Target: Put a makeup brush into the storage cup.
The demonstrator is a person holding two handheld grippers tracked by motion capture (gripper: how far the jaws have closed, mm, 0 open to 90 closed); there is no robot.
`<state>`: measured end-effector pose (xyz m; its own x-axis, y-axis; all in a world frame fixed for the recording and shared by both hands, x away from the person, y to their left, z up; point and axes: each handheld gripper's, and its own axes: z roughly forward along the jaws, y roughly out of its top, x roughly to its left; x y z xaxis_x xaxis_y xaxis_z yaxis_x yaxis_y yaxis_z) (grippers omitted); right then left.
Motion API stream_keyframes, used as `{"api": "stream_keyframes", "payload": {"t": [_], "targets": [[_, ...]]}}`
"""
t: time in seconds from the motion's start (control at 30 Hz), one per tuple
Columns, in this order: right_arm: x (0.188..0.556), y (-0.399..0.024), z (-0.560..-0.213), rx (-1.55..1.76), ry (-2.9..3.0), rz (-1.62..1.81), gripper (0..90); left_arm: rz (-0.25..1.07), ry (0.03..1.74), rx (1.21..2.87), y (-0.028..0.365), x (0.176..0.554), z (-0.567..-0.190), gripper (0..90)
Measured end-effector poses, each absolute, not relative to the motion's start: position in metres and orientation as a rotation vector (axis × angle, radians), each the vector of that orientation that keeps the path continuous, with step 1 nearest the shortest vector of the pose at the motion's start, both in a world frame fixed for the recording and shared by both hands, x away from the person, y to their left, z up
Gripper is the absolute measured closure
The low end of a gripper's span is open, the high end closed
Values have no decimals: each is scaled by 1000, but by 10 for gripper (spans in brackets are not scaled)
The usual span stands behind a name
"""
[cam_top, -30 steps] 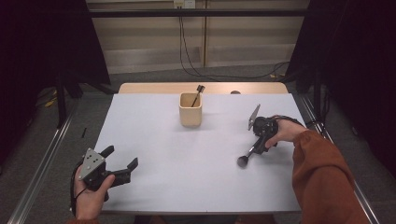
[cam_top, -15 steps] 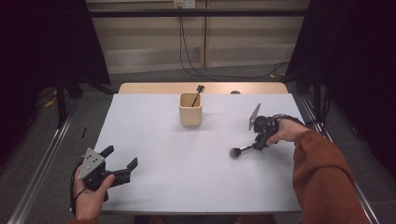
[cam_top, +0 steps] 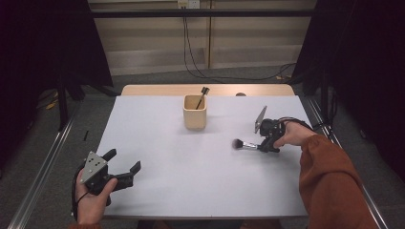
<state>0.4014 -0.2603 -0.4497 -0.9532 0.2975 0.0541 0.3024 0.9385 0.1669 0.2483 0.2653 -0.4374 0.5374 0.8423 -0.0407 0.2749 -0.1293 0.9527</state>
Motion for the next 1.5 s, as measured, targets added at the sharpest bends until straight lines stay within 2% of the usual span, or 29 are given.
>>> {"api": "stream_keyframes", "payload": {"t": [0.4, 0.87, 1.5], "targets": [[398, -261, -446, -646, -3012, -312, 753, 650, 949, 1675, 266, 248, -437, 33], [389, -270, -432, -849, -2992, -526, 753, 657, 947, 1673, 266, 247, -436, 33], [362, -258, -444, -1247, -2866, -1008, 753, 655, 946, 1669, 266, 247, -436, 33]]}}
